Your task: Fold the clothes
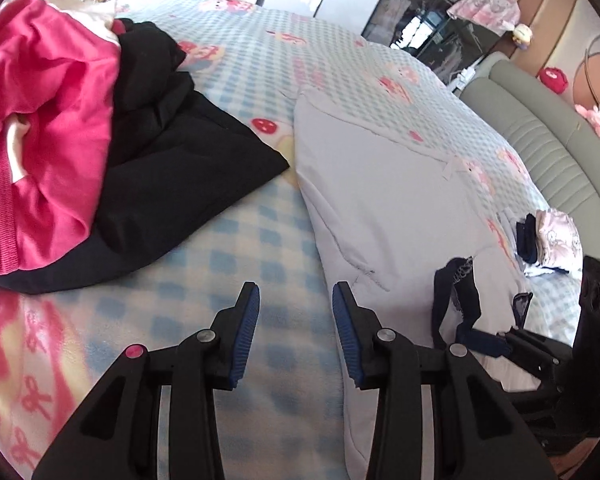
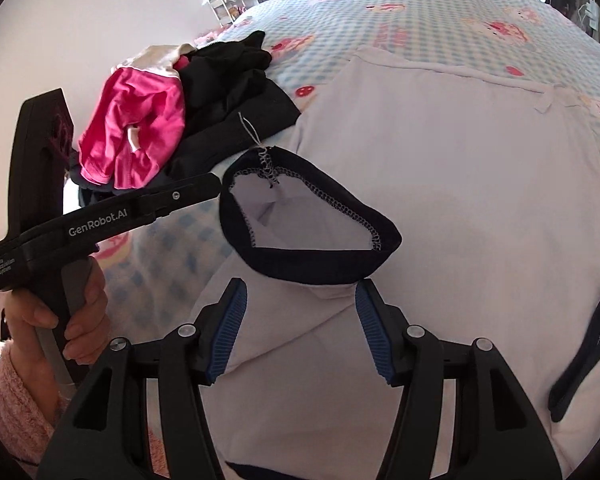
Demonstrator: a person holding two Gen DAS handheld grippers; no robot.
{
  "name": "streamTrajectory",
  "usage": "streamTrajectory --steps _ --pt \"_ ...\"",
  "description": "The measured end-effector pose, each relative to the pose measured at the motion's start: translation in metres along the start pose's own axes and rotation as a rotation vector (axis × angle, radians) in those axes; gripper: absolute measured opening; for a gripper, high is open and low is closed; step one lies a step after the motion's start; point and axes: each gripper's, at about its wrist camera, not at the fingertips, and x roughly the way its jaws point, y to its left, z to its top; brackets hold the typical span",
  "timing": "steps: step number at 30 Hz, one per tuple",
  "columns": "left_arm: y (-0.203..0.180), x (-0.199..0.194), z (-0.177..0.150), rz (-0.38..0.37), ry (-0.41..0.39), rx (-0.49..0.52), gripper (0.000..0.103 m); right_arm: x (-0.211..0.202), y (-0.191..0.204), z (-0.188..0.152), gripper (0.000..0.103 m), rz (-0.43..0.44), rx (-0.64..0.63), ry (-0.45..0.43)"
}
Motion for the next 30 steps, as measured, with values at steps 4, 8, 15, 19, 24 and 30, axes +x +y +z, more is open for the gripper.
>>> streamTrajectory --steps 4,8,15,19,24,30 --pt "-0.018 0.012 -0.001 -0.039 0.019 0.093 0.039 0.002 -0.029 0.005 0.054 -0.112 0.106 -0.02" --pt "-0.035 0.022 0.006 -0.047 0.025 0.196 0.039 -0.004 -0.026 0.004 0.051 -0.094 0.087 -0.031" --pt "-0.059 0.022 0.019 -0.072 -0.015 0.38 0.04 -0.014 -0.019 0.004 0.06 -0.063 0.054 -0.049" --pt "-0.066 0.023 0.015 -0.1 0.0 0.429 0.04 -0.018 -0.016 0.004 0.06 -0.048 0.035 -0.059" --pt "-0.064 0.031 0.009 -0.107 0.04 0.43 0.039 0.004 -0.021 0.01 0.059 -0.093 0.003 -0.019" --pt "-0.048 0.047 0.005 -0.008 0.065 0.362 0.041 -0.004 -0.064 0.01 0.044 -0.191 0.115 -0.035"
